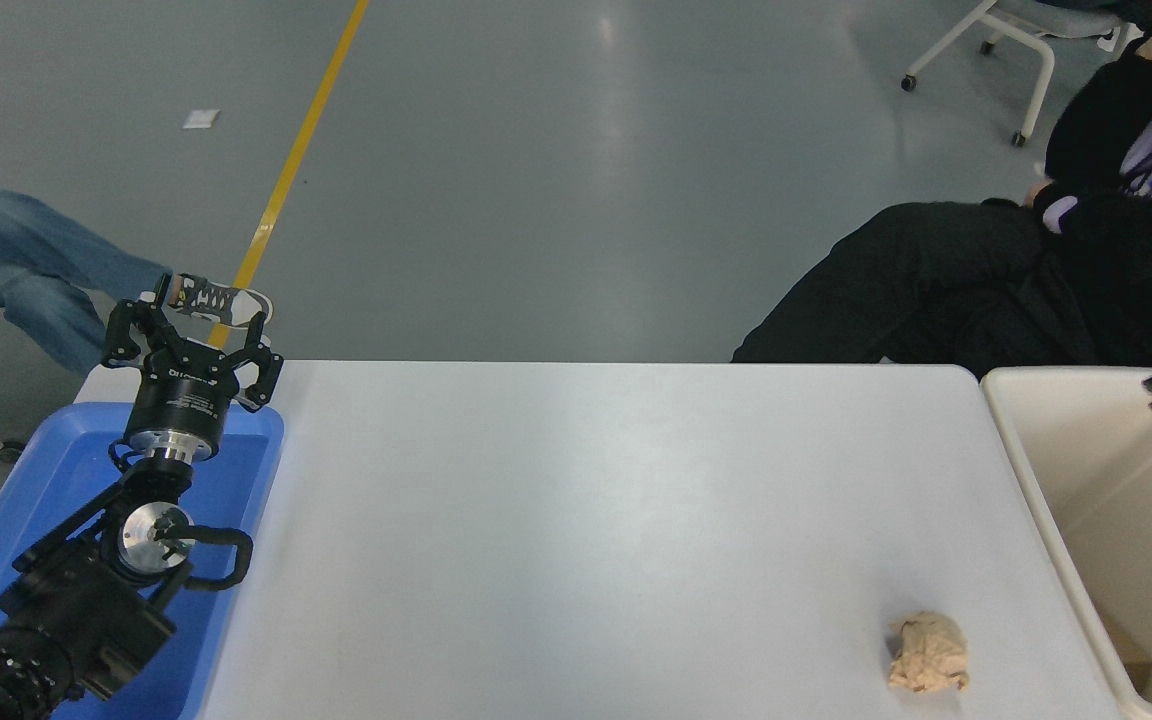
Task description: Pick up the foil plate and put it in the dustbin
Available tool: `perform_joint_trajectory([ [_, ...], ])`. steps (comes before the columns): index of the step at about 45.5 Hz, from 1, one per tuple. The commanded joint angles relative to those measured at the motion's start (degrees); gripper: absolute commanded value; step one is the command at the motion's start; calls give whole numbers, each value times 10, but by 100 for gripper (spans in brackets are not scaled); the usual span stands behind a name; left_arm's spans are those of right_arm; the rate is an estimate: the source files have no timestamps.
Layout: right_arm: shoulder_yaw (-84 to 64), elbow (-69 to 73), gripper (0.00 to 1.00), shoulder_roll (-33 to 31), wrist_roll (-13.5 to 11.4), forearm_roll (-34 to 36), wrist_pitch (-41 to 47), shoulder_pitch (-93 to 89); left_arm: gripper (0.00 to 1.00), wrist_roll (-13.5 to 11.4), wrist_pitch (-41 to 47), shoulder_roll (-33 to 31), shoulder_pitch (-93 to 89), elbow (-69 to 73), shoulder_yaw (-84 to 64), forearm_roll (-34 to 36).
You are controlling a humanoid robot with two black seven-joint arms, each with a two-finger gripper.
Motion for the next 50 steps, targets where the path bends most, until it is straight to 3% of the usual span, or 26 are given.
perform_joint_trajectory([
  [1, -159, 108, 100, 54, 0, 0, 185, 208, 99, 0, 0, 0, 0, 0, 1, 0],
  [7, -198, 109, 100, 132, 0, -3, 338, 270, 99, 0, 0, 0, 0, 0, 1, 0],
  [13, -192, 113, 100, 145, 0, -5, 465, 317, 99, 0, 0, 0, 0, 0, 1, 0],
  [29, -155, 177, 100, 274, 0, -13, 465, 391, 99, 0, 0, 0, 0, 0, 1, 0],
  [50, -126, 176, 100, 287, 0, -21, 465, 399, 99, 0, 0, 0, 0, 0, 1, 0],
])
